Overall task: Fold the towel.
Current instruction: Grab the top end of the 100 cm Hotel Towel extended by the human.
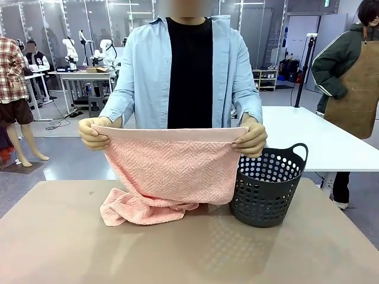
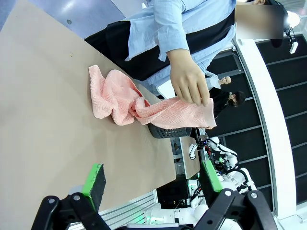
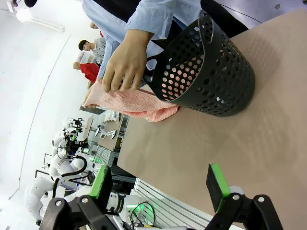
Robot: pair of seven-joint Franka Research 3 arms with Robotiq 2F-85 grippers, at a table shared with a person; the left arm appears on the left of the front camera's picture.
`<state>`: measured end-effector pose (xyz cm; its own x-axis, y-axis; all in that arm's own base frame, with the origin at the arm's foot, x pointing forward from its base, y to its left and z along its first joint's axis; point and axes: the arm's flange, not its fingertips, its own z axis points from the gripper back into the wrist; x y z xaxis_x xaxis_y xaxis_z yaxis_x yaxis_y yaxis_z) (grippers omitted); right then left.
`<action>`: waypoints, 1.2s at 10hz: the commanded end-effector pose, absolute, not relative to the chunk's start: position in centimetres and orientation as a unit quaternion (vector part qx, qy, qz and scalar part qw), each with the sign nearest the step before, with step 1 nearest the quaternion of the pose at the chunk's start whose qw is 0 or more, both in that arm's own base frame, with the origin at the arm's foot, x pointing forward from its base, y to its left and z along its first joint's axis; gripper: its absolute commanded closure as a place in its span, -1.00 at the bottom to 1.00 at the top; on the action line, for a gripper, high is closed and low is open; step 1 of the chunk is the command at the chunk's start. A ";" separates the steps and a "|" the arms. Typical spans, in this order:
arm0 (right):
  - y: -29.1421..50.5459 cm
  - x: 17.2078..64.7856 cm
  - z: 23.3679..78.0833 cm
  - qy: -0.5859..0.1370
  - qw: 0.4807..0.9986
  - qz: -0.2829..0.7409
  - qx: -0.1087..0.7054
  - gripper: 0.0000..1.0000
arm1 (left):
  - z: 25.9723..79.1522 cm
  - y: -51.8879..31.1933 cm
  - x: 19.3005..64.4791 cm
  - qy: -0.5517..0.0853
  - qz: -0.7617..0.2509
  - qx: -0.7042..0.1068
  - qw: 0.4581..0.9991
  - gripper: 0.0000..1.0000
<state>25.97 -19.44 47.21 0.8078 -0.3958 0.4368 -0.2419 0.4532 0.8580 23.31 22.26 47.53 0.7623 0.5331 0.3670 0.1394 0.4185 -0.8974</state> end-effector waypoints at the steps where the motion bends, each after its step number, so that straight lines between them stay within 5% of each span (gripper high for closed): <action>1: -19.6 26.1 47.3 -0.314 0.791 -0.046 0.523 -1.00 | 47.5 22.3 23.3 -0.321 0.123 -0.529 0.776 -1.00; 3: -19.6 26.2 48.5 -0.330 0.804 -0.002 0.495 -1.00 | 47.5 22.3 23.3 -0.321 0.126 -0.524 0.779 -1.00; 7: -13.8 33.0 63.1 -0.390 0.828 0.289 0.279 -1.00 | 61.7 15.0 28.5 -0.372 -0.208 -0.256 0.868 -1.00; 12: -4.7 35.8 69.8 -0.404 0.767 0.458 0.195 -1.00 | 67.0 1.9 30.9 -0.372 -0.447 -0.061 0.811 -1.00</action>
<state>35.76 -4.43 70.36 0.2977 0.5276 0.7956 -0.8604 0.5095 -0.0159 30.70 2.29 68.01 0.4269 -0.6144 0.6636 0.7784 0.6231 0.0762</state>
